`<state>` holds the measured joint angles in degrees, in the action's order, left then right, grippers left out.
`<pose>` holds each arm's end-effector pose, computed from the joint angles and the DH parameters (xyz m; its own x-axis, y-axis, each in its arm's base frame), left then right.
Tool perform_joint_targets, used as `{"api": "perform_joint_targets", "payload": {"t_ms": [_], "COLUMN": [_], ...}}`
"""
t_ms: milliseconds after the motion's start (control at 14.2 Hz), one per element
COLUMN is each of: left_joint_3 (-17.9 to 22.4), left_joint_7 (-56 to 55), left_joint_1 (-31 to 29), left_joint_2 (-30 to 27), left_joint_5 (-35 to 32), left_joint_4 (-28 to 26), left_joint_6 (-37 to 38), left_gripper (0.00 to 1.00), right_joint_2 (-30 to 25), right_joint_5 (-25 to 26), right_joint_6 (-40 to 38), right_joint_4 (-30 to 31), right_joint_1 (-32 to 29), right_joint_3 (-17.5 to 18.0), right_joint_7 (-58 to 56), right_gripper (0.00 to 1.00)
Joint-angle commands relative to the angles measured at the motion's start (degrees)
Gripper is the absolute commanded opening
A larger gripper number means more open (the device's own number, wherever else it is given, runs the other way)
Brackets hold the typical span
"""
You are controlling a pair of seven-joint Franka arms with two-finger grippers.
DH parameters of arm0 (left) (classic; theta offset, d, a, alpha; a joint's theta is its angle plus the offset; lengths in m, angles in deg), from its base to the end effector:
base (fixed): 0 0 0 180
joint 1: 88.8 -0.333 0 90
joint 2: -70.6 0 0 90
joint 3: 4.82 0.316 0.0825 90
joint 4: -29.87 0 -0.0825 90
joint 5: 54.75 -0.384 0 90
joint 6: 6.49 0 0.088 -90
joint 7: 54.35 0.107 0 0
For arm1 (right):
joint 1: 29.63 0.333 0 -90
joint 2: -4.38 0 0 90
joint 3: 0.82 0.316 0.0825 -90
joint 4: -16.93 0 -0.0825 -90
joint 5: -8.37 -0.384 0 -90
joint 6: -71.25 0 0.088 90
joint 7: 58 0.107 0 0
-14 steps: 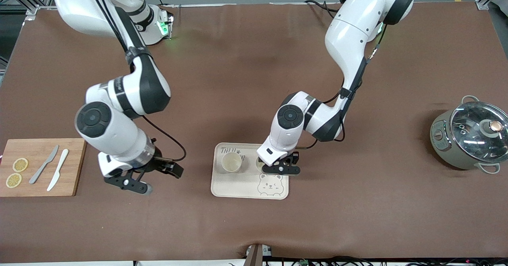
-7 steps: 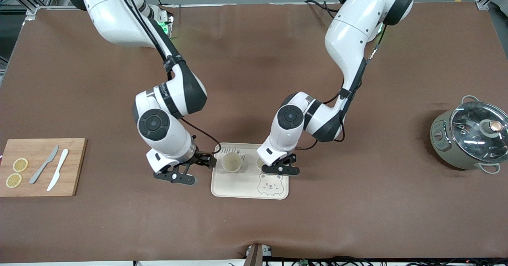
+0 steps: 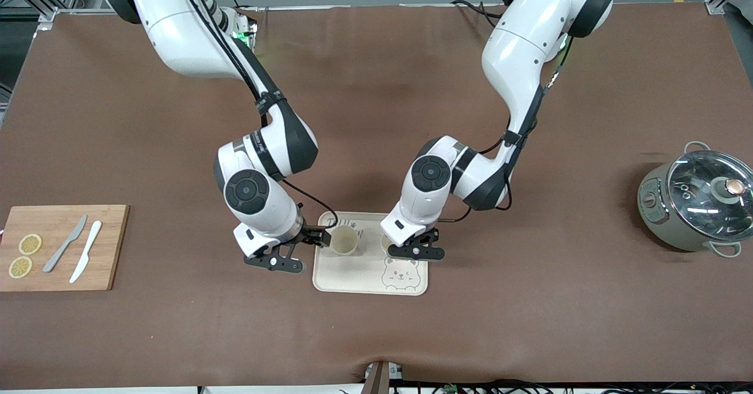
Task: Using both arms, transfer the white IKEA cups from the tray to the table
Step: 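Close the left gripper on the cup while the right gripper approaches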
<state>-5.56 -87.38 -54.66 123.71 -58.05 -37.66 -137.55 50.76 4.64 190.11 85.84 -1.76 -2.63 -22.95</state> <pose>0.6429 -0.4428 0.2427 0.9835 -0.0534 0.1726 -0.0656 -0.9957 0.0654 0.6806 0.3441 0.3007 0.9839 -0.1760 0.0303 -0.1738 -0.9826 -0.0652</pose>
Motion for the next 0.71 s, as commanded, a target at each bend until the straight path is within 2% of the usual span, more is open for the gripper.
{"api": "perform_joint_targets", "payload": {"t_ms": [0,212,424,635], "left_joint_3": [0.65,0.48,-1.27,-6.1], "left_joint_7": [0.69,2.09,11.12,17.81], "left_joint_1": [-0.56,-2.49,-8.62,-16.89], "left_joint_2": [-5.89,-16.25,-29.17,-36.04], "left_joint_5": [2.42,2.6,3.21,3.3], "left_joint_4": [-2.84,-17.57,-37.7,-46.43], "left_joint_6": [4.32,1.88,-8.31,-8.42], "left_gripper": [0.0,0.0,0.0,0.0], "right_joint_2": [1.43,2.4,3.1,4.07], "right_joint_5": [-1.54,-1.89,-1.89,-1.89], "right_joint_6": [1.81,3.14,4.01,4.98], "right_joint_4": [-0.36,-0.36,-0.36,-0.36], "right_joint_1": [1.05,2.19,2.28,3.15], "right_joint_3": [-0.38,-0.38,-0.38,-0.38], "right_joint_7": [0.2,0.37,0.38,0.38], "right_gripper": [1.0,1.0,1.0,1.0]}}
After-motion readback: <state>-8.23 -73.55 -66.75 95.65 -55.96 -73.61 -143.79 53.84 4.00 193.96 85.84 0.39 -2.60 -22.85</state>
